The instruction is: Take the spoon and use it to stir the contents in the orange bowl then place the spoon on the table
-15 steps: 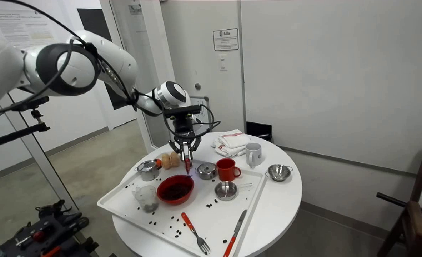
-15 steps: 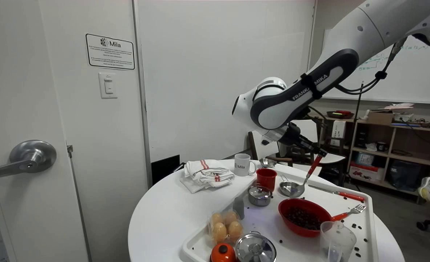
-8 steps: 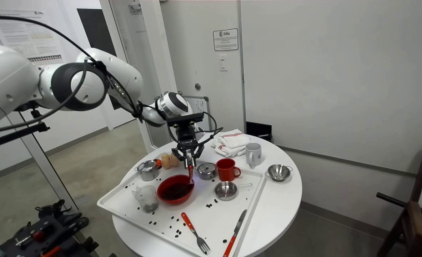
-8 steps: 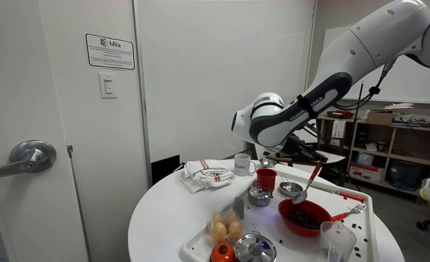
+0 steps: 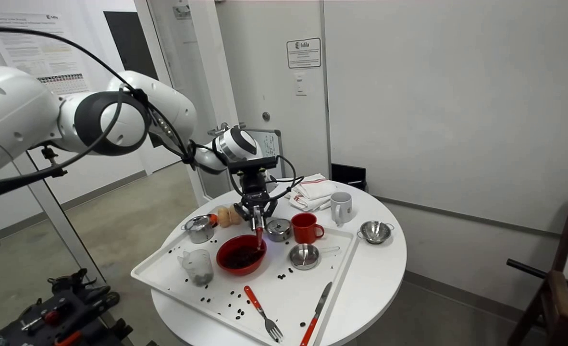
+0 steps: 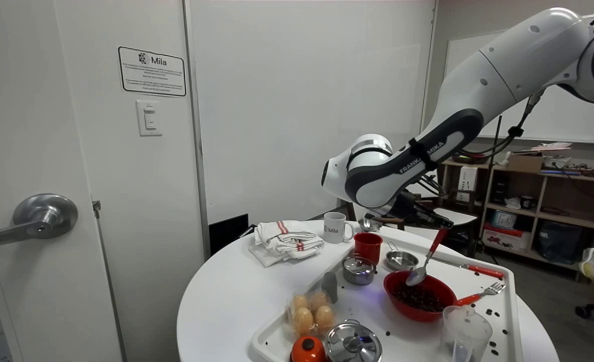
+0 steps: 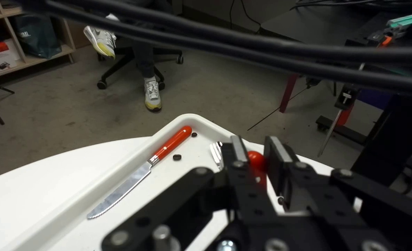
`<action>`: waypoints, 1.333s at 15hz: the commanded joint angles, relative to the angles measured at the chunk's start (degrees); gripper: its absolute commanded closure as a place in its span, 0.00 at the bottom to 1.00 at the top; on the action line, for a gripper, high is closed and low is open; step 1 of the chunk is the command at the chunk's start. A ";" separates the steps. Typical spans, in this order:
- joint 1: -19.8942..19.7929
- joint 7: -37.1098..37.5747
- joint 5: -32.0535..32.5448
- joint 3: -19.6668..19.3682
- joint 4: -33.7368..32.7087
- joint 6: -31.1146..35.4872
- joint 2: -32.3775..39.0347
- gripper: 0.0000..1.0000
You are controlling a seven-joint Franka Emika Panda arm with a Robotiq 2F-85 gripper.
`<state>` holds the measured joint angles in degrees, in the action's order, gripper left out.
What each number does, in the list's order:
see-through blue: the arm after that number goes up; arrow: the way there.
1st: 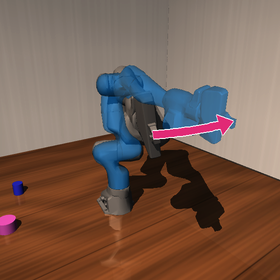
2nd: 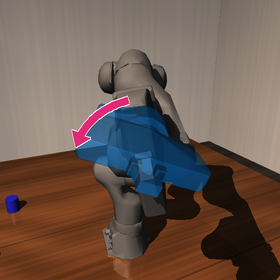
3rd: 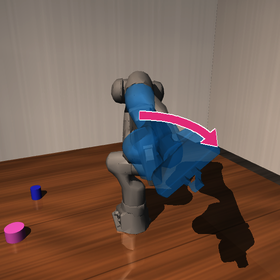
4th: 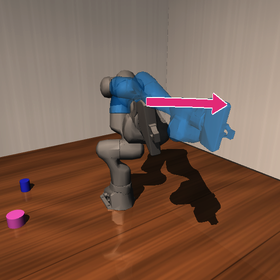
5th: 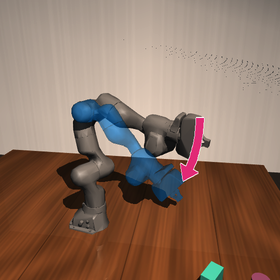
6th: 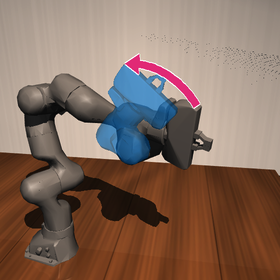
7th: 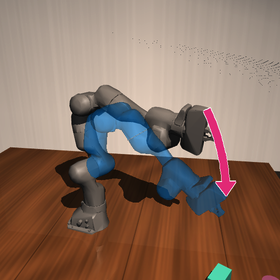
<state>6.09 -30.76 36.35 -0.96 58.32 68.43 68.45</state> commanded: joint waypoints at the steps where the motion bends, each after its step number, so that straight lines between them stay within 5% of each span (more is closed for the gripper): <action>1: -0.91 -1.32 -0.36 -0.10 -2.09 -2.14 1.28 0.92; 20: -7.56 0.01 -2.67 -0.33 2.81 -3.33 0.14 0.92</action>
<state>-0.91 -30.76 34.84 -1.07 60.07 66.23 69.17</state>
